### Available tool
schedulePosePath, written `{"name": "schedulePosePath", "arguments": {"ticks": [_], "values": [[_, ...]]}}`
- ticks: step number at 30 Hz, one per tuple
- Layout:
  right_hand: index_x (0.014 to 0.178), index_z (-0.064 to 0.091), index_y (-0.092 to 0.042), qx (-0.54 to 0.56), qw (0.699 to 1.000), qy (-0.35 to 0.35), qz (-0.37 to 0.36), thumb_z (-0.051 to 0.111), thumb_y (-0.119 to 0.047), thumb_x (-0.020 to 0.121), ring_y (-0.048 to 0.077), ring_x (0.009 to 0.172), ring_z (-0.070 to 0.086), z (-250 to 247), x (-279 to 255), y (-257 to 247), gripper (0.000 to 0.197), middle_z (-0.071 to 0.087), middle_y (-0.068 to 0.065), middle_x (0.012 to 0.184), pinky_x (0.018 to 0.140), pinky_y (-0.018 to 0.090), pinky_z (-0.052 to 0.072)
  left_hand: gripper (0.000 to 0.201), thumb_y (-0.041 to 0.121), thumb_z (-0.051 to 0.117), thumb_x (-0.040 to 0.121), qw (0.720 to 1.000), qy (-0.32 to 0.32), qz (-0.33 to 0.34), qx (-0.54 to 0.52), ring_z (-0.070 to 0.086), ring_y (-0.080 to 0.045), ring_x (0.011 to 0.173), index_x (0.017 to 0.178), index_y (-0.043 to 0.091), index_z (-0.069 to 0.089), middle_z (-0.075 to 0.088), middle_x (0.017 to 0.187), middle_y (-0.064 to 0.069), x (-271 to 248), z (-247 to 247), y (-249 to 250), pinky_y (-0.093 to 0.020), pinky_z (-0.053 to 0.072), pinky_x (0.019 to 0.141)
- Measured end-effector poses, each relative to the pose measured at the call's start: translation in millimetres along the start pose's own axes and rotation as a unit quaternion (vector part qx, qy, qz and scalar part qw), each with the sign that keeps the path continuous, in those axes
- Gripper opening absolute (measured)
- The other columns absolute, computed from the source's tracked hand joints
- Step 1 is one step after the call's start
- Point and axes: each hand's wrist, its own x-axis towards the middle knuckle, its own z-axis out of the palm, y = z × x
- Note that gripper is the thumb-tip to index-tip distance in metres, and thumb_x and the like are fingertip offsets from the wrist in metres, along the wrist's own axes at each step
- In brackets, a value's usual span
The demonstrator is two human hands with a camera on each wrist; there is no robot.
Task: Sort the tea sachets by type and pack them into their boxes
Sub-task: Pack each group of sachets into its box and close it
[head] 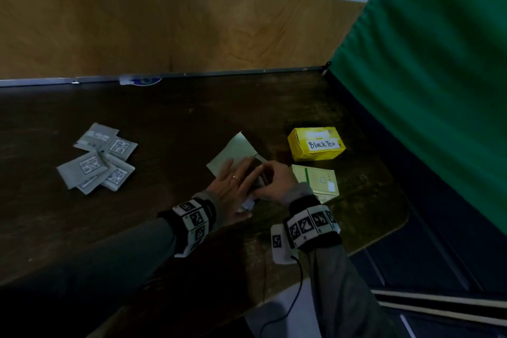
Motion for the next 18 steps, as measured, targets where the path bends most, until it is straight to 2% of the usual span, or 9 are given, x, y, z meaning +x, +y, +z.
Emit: {"name": "schedulePosePath", "arguments": {"ticks": [2, 4, 8, 9, 11, 12, 15, 17, 18], "values": [[0.123, 0.055, -0.018, 0.005, 1.000, 0.000, -0.021, 0.087, -0.030, 0.053, 0.018, 0.108, 0.059, 1.3, -1.5, 2.4, 0.078, 0.064, 0.000, 0.117, 0.094, 0.042, 0.050, 0.120, 0.062, 0.058, 0.076, 0.999, 0.031, -0.006, 0.018, -0.009, -0.032, 0.144, 0.142, 0.010, -0.027, -0.029, 0.148, -0.014, 0.1, -1.2, 0.6, -0.049, -0.016, 0.105], [0.120, 0.058, -0.020, 0.013, 0.999, -0.005, -0.039, 0.085, -0.028, 0.058, 0.018, 0.107, 0.061, 3.9, -1.7, 4.9, 0.068, 0.066, 0.000, 0.116, 0.094, 0.043, 0.051, 0.126, 0.062, 0.067, 0.066, 0.996, 0.078, 0.024, 0.027, -0.007, -0.032, 0.142, 0.144, 0.015, -0.021, -0.025, 0.149, -0.014, 2.0, -0.5, -1.0, -0.055, -0.010, 0.106], [0.123, 0.054, -0.019, -0.023, 0.998, -0.002, -0.057, 0.081, -0.018, 0.068, 0.013, 0.103, 0.058, 3.3, -2.3, 5.9, 0.061, 0.064, -0.001, 0.115, 0.087, 0.029, 0.049, 0.113, 0.057, 0.060, 0.076, 0.996, 0.039, 0.053, 0.060, -0.021, -0.027, 0.139, 0.141, 0.026, -0.027, -0.024, 0.151, -0.006, 2.0, 2.6, -2.7, -0.051, -0.018, 0.106], [0.122, 0.056, -0.018, -0.019, 0.998, 0.000, -0.059, 0.081, -0.017, 0.067, 0.014, 0.103, 0.059, 2.6, -1.3, 7.8, 0.060, 0.065, 0.000, 0.114, 0.084, 0.028, 0.050, 0.112, 0.058, 0.061, 0.074, 0.996, 0.037, 0.052, 0.070, -0.016, -0.027, 0.139, 0.143, 0.024, -0.021, -0.014, 0.155, -0.009, 1.2, 0.2, -2.2, -0.052, -0.013, 0.107], [0.120, 0.059, -0.015, -0.001, 0.998, 0.013, -0.067, 0.082, -0.016, 0.066, 0.014, 0.101, 0.060, 1.1, -4.0, 9.5, 0.058, 0.066, 0.001, 0.112, 0.074, 0.017, 0.046, 0.113, 0.060, 0.069, 0.062, 0.997, 0.027, 0.045, 0.062, 0.009, -0.030, 0.140, 0.146, 0.015, 0.007, 0.020, 0.154, -0.016, -2.6, -3.7, -1.0, -0.055, 0.007, 0.108], [0.120, 0.060, -0.014, 0.005, 0.997, 0.028, -0.077, 0.082, -0.015, 0.066, 0.012, 0.099, 0.059, 0.7, -6.7, 9.8, 0.058, 0.066, 0.000, 0.110, 0.069, 0.011, 0.042, 0.110, 0.059, 0.071, 0.060, 0.997, 0.034, 0.051, 0.045, 0.020, -0.031, 0.140, 0.144, 0.014, 0.016, 0.027, 0.151, -0.017, -3.0, -4.7, -0.7, -0.053, 0.014, 0.108], [0.121, 0.062, -0.013, 0.027, 0.993, 0.058, -0.100, 0.079, -0.016, 0.071, 0.008, 0.094, 0.057, 2.1, -14.0, 10.4, 0.053, 0.066, -0.001, 0.106, 0.071, 0.008, 0.041, 0.090, 0.046, 0.062, 0.077, 0.995, 0.019, 0.069, -0.073, 0.029, -0.029, 0.137, 0.147, 0.018, 0.013, 0.010, 0.156, -0.013, -4.9, -4.8, -3.0, -0.041, 0.026, 0.112], [0.115, 0.065, -0.012, 0.025, 0.992, 0.056, -0.106, 0.074, -0.019, 0.079, 0.011, 0.092, 0.061, 5.0, -18.3, 7.9, 0.038, 0.069, 0.003, 0.104, 0.071, 0.011, 0.043, 0.074, 0.031, 0.055, 0.087, 0.982, 0.037, 0.055, -0.178, 0.044, -0.025, 0.124, 0.147, 0.020, 0.014, 0.017, 0.153, -0.010, -8.1, -10.7, -2.8, -0.034, 0.042, 0.098], [0.112, 0.067, -0.011, 0.011, 0.992, 0.060, -0.106, 0.070, -0.021, 0.082, 0.012, 0.089, 0.061, 6.8, -19.4, 7.7, 0.031, 0.069, 0.003, 0.100, 0.067, 0.011, 0.041, 0.067, 0.024, 0.051, 0.090, 0.975, 0.049, 0.047, -0.213, 0.050, -0.024, 0.117, 0.147, 0.019, 0.015, 0.025, 0.149, -0.010, -7.2, -12.8, -3.7, -0.031, 0.045, 0.092]]}}
